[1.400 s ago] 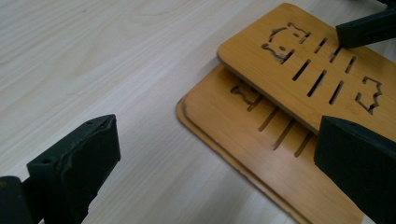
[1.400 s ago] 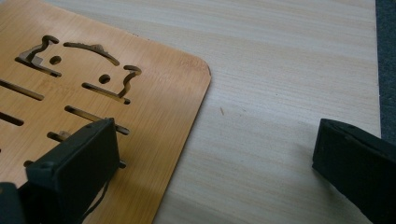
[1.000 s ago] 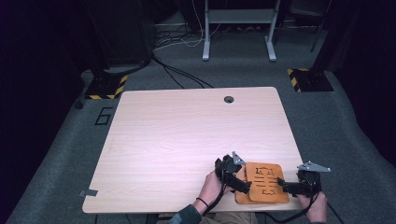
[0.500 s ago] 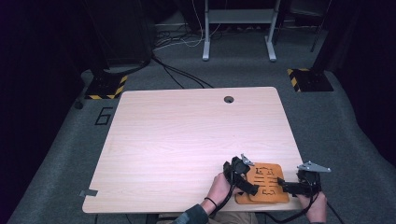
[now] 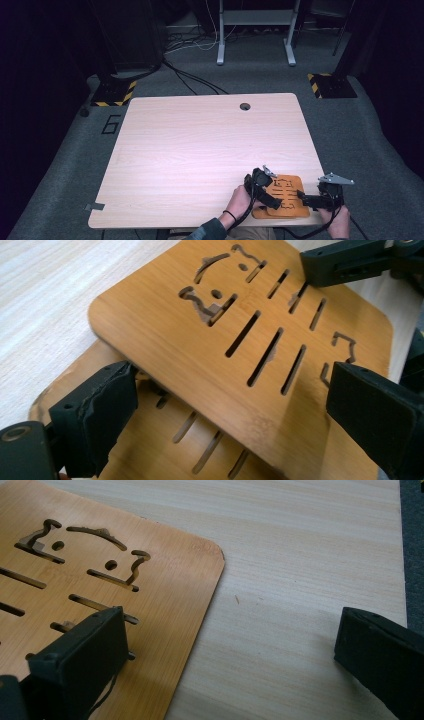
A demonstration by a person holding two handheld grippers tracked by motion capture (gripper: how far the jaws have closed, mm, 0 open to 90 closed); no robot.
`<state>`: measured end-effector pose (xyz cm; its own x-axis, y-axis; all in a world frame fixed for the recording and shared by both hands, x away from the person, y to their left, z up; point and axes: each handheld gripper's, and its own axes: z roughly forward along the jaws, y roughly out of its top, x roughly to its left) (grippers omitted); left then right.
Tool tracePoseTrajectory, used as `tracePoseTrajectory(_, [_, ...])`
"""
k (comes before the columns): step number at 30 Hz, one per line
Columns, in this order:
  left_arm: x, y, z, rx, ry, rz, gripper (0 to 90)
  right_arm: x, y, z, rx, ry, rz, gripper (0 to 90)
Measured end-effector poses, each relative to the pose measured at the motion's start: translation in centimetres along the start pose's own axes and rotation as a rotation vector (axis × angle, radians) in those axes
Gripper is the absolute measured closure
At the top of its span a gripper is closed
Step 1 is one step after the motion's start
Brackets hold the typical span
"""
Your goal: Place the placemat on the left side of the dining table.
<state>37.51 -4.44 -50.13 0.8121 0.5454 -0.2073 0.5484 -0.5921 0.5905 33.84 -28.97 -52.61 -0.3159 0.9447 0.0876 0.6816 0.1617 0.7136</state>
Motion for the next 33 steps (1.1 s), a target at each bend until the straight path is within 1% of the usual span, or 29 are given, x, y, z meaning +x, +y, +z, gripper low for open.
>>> tracePoseTrajectory(2, [-0.08,0.08,0.07,0.000,-0.002,0.005,5.8,0.00,0.00,0.00,0.000,0.000,0.000,0.0])
tracePoseTrajectory(5, [-0.01,0.16,0.10,-0.001,-0.009,-0.007,5.6,0.00,0.00,0.00,0.000,-0.001,0.001,0.0])
tracePoseTrajectory(9, [0.02,0.27,0.11,0.005,-0.007,-0.011,5.9,0.01,0.00,0.00,-0.001,-0.002,0.001,0.0])
tracePoseTrajectory(11, [-0.01,0.27,0.12,0.006,0.009,-0.004,6.7,0.01,0.00,0.00,-0.001,-0.002,0.001,0.0])
tracePoseTrajectory(13, [-0.12,0.29,0.15,0.007,0.021,-0.009,7.5,0.02,-0.01,0.01,-0.001,-0.002,0.001,0.0])
tracePoseTrajectory(14, [-0.21,0.32,0.17,0.010,0.023,-0.017,7.6,0.02,0.00,0.01,-0.001,-0.002,0.001,0.0])
tracePoseTrajectory(15, [-0.21,0.39,0.23,0.011,0.027,-0.012,7.6,0.02,0.00,0.01,-0.001,-0.002,0.001,0.0])
tracePoseTrajectory(16, [-0.29,0.41,0.26,0.015,0.028,-0.017,7.2,0.02,0.00,0.01,-0.001,-0.002,0.002,0.0])
tracePoseTrajectory(17, [-0.26,0.44,0.27,0.010,0.032,-0.008,7.0,0.02,0.00,0.01,-0.001,-0.002,0.002,0.0])
tracePoseTrajectory(19, [-0.14,0.44,0.19,0.007,0.019,-0.027,7.4,0.02,0.00,0.01,-0.001,-0.002,0.002,0.0])
tracePoseTrajectory(21, [0.07,0.45,0.04,-0.001,0.010,-0.045,9.7,0.01,0.00,0.01,-0.001,-0.002,0.002,0.0])
tracePoseTrajectory(22, [0.13,0.44,-0.02,-0.007,0.007,-0.063,11.7,0.01,0.00,0.01,-0.001,-0.002,0.002,0.0])
tracePoseTrajectory(23, [0.27,0.44,-0.08,-0.008,0.004,-0.067,13.3,0.01,0.00,0.01,-0.001,-0.002,0.001,0.0])
tracePoseTrajectory(24, [0.37,0.44,-0.14,-0.007,-0.010,-0.074,13.6,0.01,0.00,0.01,-0.001,-0.003,0.001,0.0])
tracePoseTrajectory(25, [0.44,0.47,-0.18,-0.005,-0.011,-0.070,14.4,0.01,0.00,0.01,-0.002,-0.003,0.002,0.0])
tracePoseTrajectory(26, [0.33,0.47,-0.16,-0.005,-0.002,-0.072,14.6,0.01,0.00,0.01,-0.002,-0.003,0.003,0.0])
tracePoseTrajectory(29, [0.22,0.51,-0.11,-0.004,0.003,-0.080,15.7,0.01,0.00,0.01,-0.002,-0.003,0.002,0.0])
tracePoseTrajectory(31, [0.32,0.55,-0.19,-0.001,0.007,-0.076,17.3,0.00,0.00,0.01,-0.002,-0.003,0.003,0.0])
tracePoseTrajectory(33, [0.41,0.54,-0.27,-0.007,0.005,-0.085,18.5,0.00,0.00,0.01,-0.002,-0.003,0.003,0.0])
